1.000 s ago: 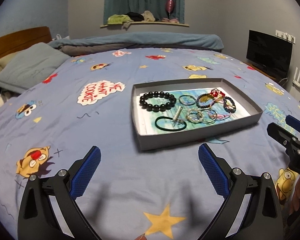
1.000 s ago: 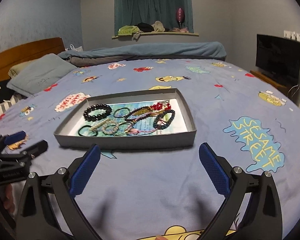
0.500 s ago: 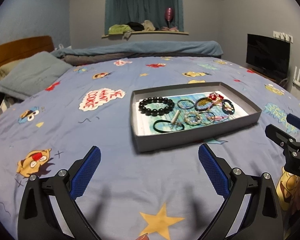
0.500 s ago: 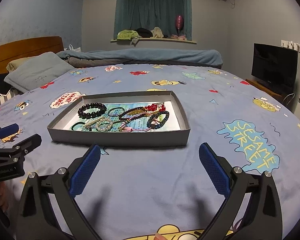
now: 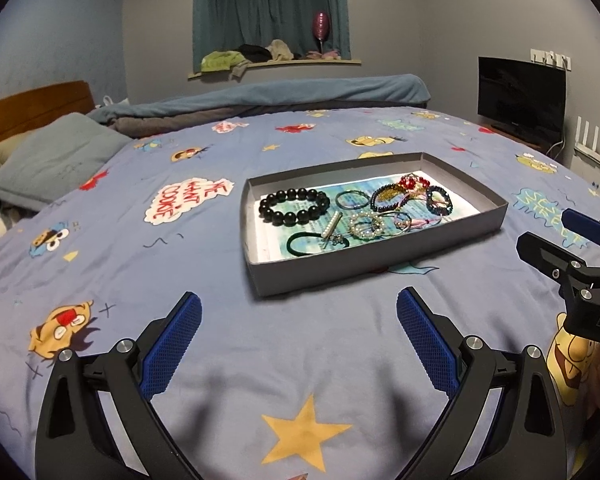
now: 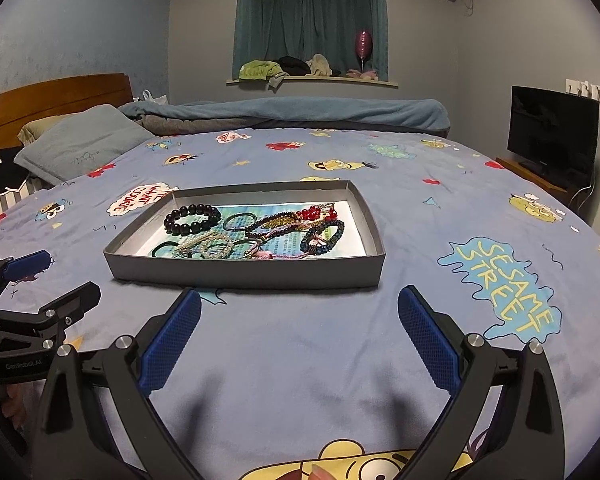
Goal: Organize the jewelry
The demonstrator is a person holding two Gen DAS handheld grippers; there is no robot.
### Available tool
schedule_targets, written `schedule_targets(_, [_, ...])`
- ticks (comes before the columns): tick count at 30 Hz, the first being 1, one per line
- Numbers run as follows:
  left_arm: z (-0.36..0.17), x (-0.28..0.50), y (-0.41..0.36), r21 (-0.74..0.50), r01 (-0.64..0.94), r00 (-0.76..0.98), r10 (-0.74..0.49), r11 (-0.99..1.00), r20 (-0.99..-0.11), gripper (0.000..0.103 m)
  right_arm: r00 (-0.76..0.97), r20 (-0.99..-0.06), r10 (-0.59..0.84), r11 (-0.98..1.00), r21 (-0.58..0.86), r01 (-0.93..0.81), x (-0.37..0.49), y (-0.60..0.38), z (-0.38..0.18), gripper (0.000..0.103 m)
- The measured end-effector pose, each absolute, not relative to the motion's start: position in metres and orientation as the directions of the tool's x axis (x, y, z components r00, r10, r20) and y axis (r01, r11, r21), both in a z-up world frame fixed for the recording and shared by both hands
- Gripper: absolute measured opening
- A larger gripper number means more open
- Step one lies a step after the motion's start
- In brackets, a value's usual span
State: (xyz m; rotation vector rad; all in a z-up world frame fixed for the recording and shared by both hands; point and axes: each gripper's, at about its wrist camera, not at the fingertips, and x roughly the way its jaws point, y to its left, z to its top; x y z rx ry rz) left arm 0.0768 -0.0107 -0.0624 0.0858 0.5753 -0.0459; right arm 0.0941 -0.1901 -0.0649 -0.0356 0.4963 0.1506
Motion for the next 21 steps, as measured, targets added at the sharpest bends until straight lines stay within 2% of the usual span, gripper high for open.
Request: schedule_targets(21, [-0.0630, 0.0771, -0.0091, 0.071, 0.066, 0.841, -0.017, 0.995, -0.541, 0.097, 0.872, -0.472, 0.129, 0.988, -0.013, -0.153, 0.0920, -0.1877, -0.0659, 0.097])
